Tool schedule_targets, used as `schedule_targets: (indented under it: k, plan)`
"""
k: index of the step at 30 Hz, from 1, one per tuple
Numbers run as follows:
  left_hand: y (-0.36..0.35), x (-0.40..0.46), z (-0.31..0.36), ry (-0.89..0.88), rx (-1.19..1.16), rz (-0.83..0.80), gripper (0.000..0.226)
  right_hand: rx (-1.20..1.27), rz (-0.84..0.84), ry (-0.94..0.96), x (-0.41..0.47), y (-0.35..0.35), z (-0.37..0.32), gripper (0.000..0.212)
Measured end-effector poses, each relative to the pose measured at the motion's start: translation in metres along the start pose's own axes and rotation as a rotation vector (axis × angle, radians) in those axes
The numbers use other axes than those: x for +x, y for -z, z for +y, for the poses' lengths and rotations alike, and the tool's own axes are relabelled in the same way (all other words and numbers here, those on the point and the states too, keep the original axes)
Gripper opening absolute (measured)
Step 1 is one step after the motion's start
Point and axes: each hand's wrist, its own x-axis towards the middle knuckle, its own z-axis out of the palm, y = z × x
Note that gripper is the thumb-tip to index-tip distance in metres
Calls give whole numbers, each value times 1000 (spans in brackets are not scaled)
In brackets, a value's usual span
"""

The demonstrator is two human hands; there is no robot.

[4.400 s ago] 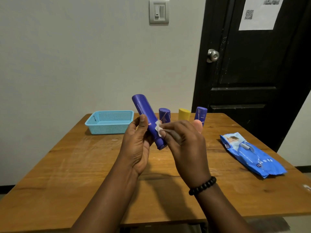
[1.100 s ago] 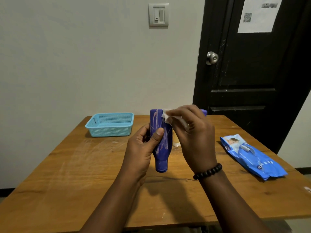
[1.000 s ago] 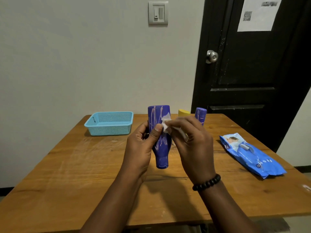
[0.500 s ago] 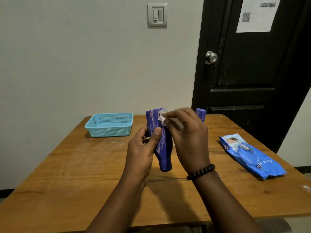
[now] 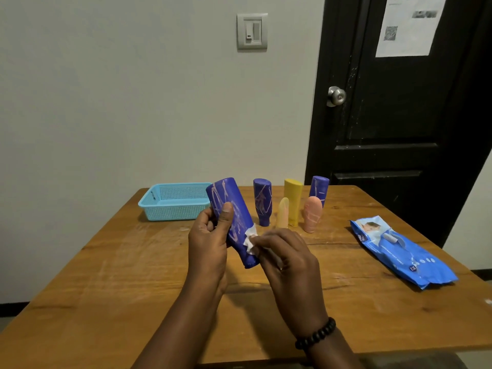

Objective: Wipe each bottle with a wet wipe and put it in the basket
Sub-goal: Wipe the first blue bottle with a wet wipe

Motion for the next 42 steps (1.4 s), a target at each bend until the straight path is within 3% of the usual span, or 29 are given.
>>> schedule_targets:
  k: [7, 12, 16, 23, 26, 29, 32, 37, 42]
  plan:
    - [-8, -2, 6, 31, -11, 46, 31, 165, 8, -215, 2, 1, -13, 19]
    - [-6, -4, 15, 66, -49, -100, 17, 209, 68, -275, 8, 3, -19, 19]
    - [-2, -6, 23, 134, -134, -276, 30, 209, 93, -259, 14, 9, -22, 17]
    - [10, -10, 20, 267, -529, -512, 36, 252, 79, -205, 22, 19, -26, 22]
    - [12, -9, 20, 233, -547, -537, 43, 176, 69, -162, 26, 22, -24, 20]
    - [13, -6, 17, 203, -522, -559, 72, 124, 69, -127, 33, 24, -22, 17]
    - [11, -6, 17, 207, -469, -564, 83, 151, 126, -92, 50, 28, -24, 17]
    - [7, -14, 16, 202, -378, -637, 71, 65, 226, 16, 95, 29, -30, 16]
    - [1, -16, 17, 197, -368, -617, 71, 5, 113, 63, 94, 26, -30, 13]
